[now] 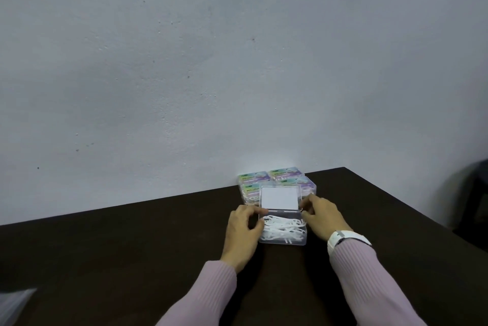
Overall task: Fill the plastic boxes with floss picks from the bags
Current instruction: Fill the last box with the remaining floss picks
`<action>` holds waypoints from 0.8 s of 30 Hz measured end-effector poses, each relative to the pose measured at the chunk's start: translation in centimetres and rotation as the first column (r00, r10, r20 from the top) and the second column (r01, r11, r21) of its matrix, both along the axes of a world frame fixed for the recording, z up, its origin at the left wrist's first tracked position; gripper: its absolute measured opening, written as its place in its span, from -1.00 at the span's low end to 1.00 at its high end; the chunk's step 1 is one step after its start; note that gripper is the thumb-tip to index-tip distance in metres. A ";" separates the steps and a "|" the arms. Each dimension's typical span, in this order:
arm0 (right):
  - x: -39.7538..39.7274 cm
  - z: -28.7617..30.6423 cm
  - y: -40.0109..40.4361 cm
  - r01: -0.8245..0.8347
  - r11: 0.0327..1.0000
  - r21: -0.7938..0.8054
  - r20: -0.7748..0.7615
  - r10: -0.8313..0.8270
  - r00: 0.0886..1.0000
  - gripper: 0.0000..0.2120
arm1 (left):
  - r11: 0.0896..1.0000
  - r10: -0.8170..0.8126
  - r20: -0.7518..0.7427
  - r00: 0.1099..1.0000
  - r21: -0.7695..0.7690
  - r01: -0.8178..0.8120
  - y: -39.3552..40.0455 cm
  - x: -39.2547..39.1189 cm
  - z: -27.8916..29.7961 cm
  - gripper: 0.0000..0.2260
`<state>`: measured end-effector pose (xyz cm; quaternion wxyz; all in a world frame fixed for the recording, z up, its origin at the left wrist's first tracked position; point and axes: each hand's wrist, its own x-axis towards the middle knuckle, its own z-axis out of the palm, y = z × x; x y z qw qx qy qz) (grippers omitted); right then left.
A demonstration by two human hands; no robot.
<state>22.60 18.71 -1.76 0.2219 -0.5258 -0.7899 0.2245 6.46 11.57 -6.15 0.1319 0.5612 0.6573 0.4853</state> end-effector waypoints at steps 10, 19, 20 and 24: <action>-0.2 0.0 -0.1 0.003 0.997 -0.075 -0.371 -0.031 0.928 -0.88 | 1.000 -0.012 -0.186 0.982 0.000 0.012 -0.3 0.6 0.3 -0.84; -0.2 0.3 -0.3 0.060 0.997 -0.051 -0.419 -0.076 0.905 -0.92 | 0.999 0.048 -0.322 0.946 0.028 -0.041 -0.4 0.8 0.3 -0.81; -0.1 0.3 -0.2 0.109 0.994 -0.024 -0.406 -0.109 0.907 -0.92 | 0.999 0.049 -0.323 0.945 0.032 -0.041 -0.5 0.8 0.3 -0.82; -0.3 -0.6 0.6 0.154 0.977 -0.147 -0.466 -0.206 0.861 -0.97 | 1.000 0.014 -0.159 0.987 -0.004 -0.015 -0.6 0.8 0.5 -0.90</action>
